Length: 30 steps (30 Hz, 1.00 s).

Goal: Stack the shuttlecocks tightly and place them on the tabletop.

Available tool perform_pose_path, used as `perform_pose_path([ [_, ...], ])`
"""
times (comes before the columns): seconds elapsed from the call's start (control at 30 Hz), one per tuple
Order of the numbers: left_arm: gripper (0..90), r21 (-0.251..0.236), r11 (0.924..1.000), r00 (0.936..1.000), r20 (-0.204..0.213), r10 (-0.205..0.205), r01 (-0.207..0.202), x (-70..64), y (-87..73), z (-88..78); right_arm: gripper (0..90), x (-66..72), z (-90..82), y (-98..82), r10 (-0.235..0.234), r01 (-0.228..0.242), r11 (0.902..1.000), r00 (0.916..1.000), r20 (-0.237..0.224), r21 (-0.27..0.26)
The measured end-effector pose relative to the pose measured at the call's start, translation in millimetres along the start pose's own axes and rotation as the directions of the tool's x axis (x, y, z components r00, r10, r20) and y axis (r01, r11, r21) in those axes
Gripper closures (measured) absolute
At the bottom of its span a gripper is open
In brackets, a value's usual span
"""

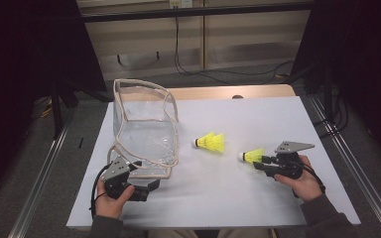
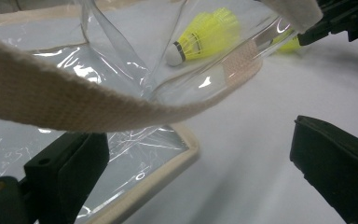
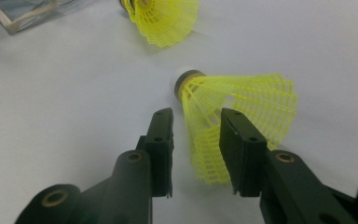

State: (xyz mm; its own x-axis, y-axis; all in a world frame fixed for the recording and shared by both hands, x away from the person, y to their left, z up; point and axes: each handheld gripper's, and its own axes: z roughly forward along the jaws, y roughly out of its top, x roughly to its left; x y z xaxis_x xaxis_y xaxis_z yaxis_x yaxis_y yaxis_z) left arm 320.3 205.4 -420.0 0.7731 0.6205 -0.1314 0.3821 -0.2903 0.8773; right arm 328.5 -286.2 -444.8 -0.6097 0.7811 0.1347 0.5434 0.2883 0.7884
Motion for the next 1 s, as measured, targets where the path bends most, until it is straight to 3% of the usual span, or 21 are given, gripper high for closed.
perform_pose_path([
  [0.23, 4.6, 0.001, 1.0, 1.0, 0.0, 0.0, 0.0, -0.1, -0.1, 0.1, 72.3, -0.1, 2.6, -0.9, -0.014, 0.014, 0.9999, 0.9999, 0.005, -0.001],
  [0.7, 4.6, -0.003, 1.0, 1.0, 0.002, -0.002, 0.002, 0.3, -0.5, 0.5, 74.2, 0.9, 8.2, -1.4, -0.019, 0.019, 0.9998, 0.9998, -0.003, 0.004],
  [1.0, 4.6, 0.002, 1.0, 1.0, 0.0, 0.003, -0.003, 0.3, -0.5, 0.8, 80.6, 0.5, 10.8, -1.2, -0.027, 0.027, 0.9995, 0.9996, 0.003, 0.018],
])
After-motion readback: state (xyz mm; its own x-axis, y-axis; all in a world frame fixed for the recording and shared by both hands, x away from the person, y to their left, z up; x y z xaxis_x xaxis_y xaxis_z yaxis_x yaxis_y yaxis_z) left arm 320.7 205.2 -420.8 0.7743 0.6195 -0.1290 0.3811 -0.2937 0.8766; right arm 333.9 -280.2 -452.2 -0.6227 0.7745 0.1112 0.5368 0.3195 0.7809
